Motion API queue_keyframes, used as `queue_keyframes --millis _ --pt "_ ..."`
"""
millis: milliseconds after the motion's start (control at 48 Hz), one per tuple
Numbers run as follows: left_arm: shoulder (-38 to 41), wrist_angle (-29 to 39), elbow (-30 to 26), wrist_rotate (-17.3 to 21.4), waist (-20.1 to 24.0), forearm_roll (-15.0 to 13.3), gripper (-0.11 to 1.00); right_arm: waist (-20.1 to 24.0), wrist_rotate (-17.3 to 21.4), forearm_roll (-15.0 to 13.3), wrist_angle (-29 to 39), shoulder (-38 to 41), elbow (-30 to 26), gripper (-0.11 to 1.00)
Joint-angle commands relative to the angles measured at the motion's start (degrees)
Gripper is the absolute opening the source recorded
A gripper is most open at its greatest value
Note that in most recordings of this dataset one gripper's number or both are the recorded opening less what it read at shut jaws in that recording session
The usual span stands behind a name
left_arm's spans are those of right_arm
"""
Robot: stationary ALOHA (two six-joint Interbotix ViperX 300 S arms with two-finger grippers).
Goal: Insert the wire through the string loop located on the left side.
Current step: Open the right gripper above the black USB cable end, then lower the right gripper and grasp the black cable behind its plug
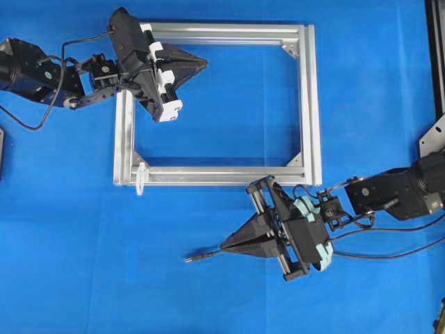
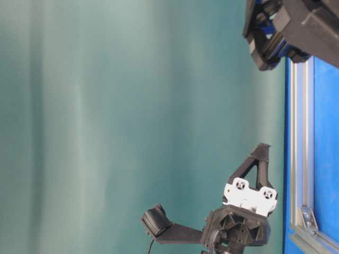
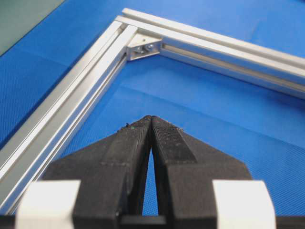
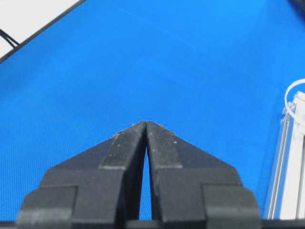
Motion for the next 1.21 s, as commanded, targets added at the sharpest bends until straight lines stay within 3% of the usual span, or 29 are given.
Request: queue_keyframes --millis 0,125,292,646,771,958,1041,1187 --pt "-2.4 1.8 -1.1 0.3 0.2 0.4 0.00 0.6 0.5 0.1 -0.3 -3.3 -0.4 0.00" --pt "-2.5 3.0 -1.1 0.3 0.4 0.6 0.00 1.2 1.9 0.1 2.2 -3.8 -1.0 -0.06" --pt "-2.6 3.0 -1.1 0.2 0.3 0.7 0.00 1.2 4.1 0.1 4.9 -3.8 -1.5 -0.06" --pt "-2.7 3.0 -1.4 0.0 0.1 0.8 0.00 1.2 4.7 0.2 5.1 -3.8 -1.5 -0.03" --pt "-2.7 3.0 -1.4 -0.1 0.1 0.8 0.00 1.2 4.7 1.4 5.0 -3.7 -1.5 0.17" --pt "-2.7 3.0 -1.4 -0.1 -0.1 0.8 0.00 1.2 4.6 2.5 5.0 -3.7 -1.4 0.71" --pt "-2.7 3.1 -1.4 -0.1 -0.1 0.8 0.00 1.2 4.6 2.5 5.0 -3.7 -1.5 0.90" --pt "-2.7 3.3 -1.3 -0.1 -0.1 0.9 0.00 1.3 4.6 3.2 5.1 -3.2 -1.3 0.89"
